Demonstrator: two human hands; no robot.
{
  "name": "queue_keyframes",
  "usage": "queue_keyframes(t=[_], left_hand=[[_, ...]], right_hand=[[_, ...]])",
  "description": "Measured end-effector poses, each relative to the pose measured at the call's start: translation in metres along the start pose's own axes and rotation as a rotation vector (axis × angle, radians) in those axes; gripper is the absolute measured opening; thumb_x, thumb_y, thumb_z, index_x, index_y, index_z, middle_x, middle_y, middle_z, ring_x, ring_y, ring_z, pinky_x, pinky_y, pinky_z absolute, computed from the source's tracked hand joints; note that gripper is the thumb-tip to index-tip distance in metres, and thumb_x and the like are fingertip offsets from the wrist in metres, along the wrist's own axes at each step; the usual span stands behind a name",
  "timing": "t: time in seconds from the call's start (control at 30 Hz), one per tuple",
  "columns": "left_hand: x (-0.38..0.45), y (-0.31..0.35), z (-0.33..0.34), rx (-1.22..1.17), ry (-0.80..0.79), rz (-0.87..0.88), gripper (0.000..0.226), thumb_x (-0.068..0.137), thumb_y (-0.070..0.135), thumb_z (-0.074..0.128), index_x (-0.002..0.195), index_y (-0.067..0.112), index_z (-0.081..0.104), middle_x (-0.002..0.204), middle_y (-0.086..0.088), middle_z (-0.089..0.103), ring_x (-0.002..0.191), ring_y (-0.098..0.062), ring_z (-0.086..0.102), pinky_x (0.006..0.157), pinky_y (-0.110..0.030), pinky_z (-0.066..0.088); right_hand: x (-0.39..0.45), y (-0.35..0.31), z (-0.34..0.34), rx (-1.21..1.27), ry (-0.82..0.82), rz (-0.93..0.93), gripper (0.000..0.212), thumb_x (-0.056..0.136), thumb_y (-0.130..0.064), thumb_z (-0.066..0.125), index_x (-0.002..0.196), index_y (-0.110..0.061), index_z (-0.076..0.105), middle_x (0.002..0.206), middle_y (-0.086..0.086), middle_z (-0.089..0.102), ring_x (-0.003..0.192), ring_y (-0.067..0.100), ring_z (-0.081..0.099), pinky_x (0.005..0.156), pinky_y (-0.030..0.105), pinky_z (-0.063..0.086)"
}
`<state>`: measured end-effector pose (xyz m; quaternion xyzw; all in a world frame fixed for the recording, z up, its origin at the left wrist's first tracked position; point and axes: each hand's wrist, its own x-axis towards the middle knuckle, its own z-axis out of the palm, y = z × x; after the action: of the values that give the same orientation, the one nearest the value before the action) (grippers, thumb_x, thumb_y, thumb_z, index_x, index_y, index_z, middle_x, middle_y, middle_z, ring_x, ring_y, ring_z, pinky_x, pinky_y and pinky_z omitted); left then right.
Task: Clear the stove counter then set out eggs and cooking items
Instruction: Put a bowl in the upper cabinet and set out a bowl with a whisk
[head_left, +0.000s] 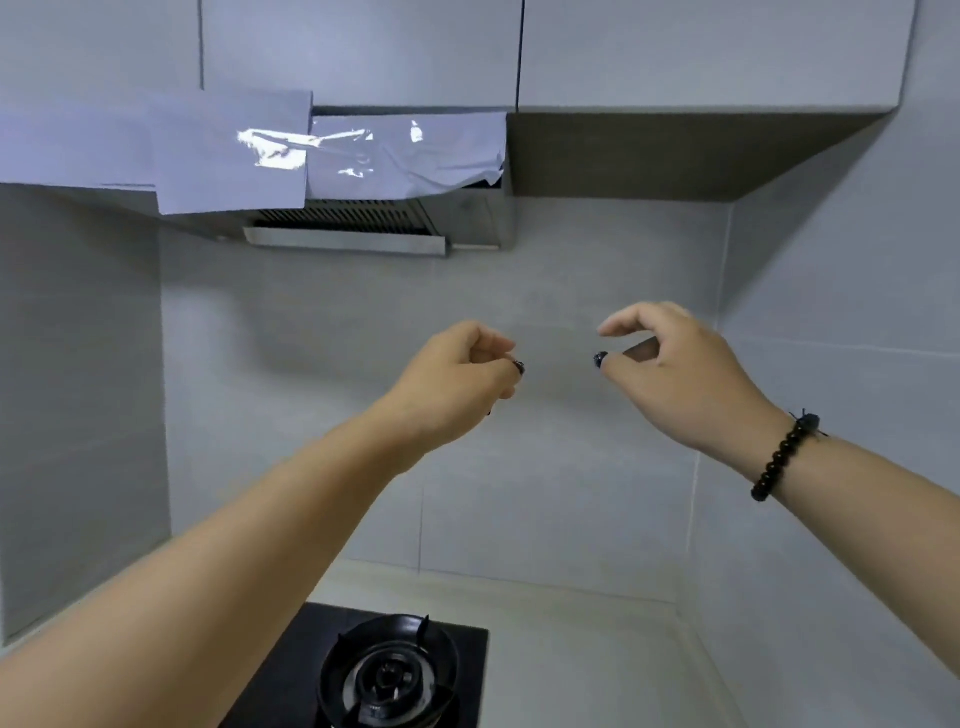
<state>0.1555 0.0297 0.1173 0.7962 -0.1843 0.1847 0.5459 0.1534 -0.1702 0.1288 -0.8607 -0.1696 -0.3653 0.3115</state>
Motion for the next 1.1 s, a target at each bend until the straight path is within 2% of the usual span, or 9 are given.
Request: queue_keyframes(t=[0.07, 0.2, 0.4, 0.5, 0.6, 0.7, 0.8, 0.93, 1.1], left_hand=[[0.026, 0.012, -0.009, 0.038, 0.001, 0.066, 0.026, 0.093, 0.017, 0.056, 0.119, 0.017, 0.057, 0.110, 0.001, 0.066, 0.096, -0.012, 0.067, 0.090, -0.036, 0.055], [0.074, 0.032, -0.026, 0.135, 0.027, 0.191, 0.028, 0.089, 0.021, 0.059, 0.117, 0.022, 0.057, 0.114, 0.004, 0.063, 0.103, -0.014, 0.063, 0.092, -0.040, 0.054], [0.134, 0.052, -0.052, 0.161, 0.038, 0.338, 0.031, 0.088, 0.021, 0.058, 0.119, 0.025, 0.056, 0.117, 0.010, 0.061, 0.105, -0.009, 0.059, 0.087, -0.033, 0.055], [0.155, 0.059, -0.060, 0.187, 0.043, 0.447, 0.032, 0.089, 0.021, 0.056, 0.121, 0.028, 0.055, 0.117, 0.012, 0.059, 0.101, -0.006, 0.057, 0.071, -0.021, 0.048], [0.172, 0.064, -0.064, 0.235, 0.068, 0.536, 0.037, 0.090, 0.020, 0.055, 0.126, 0.028, 0.052, 0.117, 0.012, 0.057, 0.099, -0.006, 0.055, 0.068, -0.018, 0.043], [0.189, 0.071, -0.069, 0.244, 0.087, 0.561, 0.038, 0.090, 0.019, 0.054, 0.126, 0.028, 0.050, 0.118, 0.010, 0.056, 0.092, -0.008, 0.060, 0.054, -0.017, 0.048], [0.206, 0.084, -0.072, 0.280, 0.142, 0.592, 0.040, 0.090, 0.021, 0.056, 0.129, 0.027, 0.048, 0.124, 0.010, 0.055, 0.097, -0.007, 0.060, 0.066, -0.020, 0.051], [0.225, 0.096, -0.071, 0.408, 0.180, 0.612, 0.045, 0.091, 0.022, 0.056, 0.135, 0.022, 0.045, 0.137, 0.005, 0.047, 0.118, -0.012, 0.051, 0.087, -0.024, 0.039], [0.239, 0.106, -0.067, 0.500, 0.185, 0.569, 0.050, 0.092, 0.019, 0.056, 0.139, 0.018, 0.041, 0.142, 0.001, 0.045, 0.126, -0.017, 0.048, 0.093, -0.025, 0.038]], right_hand=[[0.029, -0.005, -0.006, -0.083, 0.042, -0.076, 0.018, 0.091, -0.024, 0.060, 0.108, -0.024, 0.060, 0.114, -0.007, 0.051, 0.090, 0.008, 0.059, 0.062, 0.011, 0.038], [0.081, -0.019, -0.009, -0.226, 0.091, -0.140, 0.023, 0.091, -0.027, 0.059, 0.113, -0.023, 0.057, 0.119, -0.006, 0.048, 0.095, 0.012, 0.057, 0.080, 0.028, 0.044], [0.149, -0.038, 0.002, -0.460, 0.107, -0.201, 0.030, 0.091, -0.031, 0.057, 0.120, -0.022, 0.053, 0.124, -0.003, 0.045, 0.100, 0.018, 0.056, 0.087, 0.039, 0.050], [0.179, -0.044, 0.004, -0.584, 0.131, -0.239, 0.034, 0.091, -0.031, 0.055, 0.123, -0.020, 0.051, 0.126, -0.002, 0.045, 0.101, 0.019, 0.054, 0.087, 0.038, 0.049], [0.206, -0.049, 0.001, -0.638, 0.188, -0.248, 0.036, 0.092, -0.030, 0.054, 0.127, -0.020, 0.048, 0.128, -0.002, 0.044, 0.099, 0.017, 0.053, 0.083, 0.033, 0.048], [0.233, -0.050, -0.002, -0.693, 0.233, -0.248, 0.037, 0.093, -0.028, 0.054, 0.127, -0.018, 0.047, 0.127, 0.000, 0.043, 0.097, 0.016, 0.050, 0.078, 0.031, 0.047], [0.260, -0.049, -0.006, -0.742, 0.280, -0.252, 0.040, 0.092, -0.026, 0.055, 0.128, -0.014, 0.045, 0.128, 0.004, 0.044, 0.112, 0.021, 0.048, 0.084, 0.034, 0.048], [0.287, -0.044, -0.006, -0.756, 0.349, -0.245, 0.045, 0.090, -0.023, 0.057, 0.131, -0.013, 0.042, 0.132, 0.006, 0.042, 0.120, 0.024, 0.043, 0.088, 0.035, 0.047], [0.312, -0.033, -0.006, -0.800, 0.352, -0.275, 0.045, 0.089, -0.020, 0.059, 0.131, -0.013, 0.042, 0.132, 0.006, 0.040, 0.120, 0.025, 0.041, 0.083, 0.032, 0.043]])
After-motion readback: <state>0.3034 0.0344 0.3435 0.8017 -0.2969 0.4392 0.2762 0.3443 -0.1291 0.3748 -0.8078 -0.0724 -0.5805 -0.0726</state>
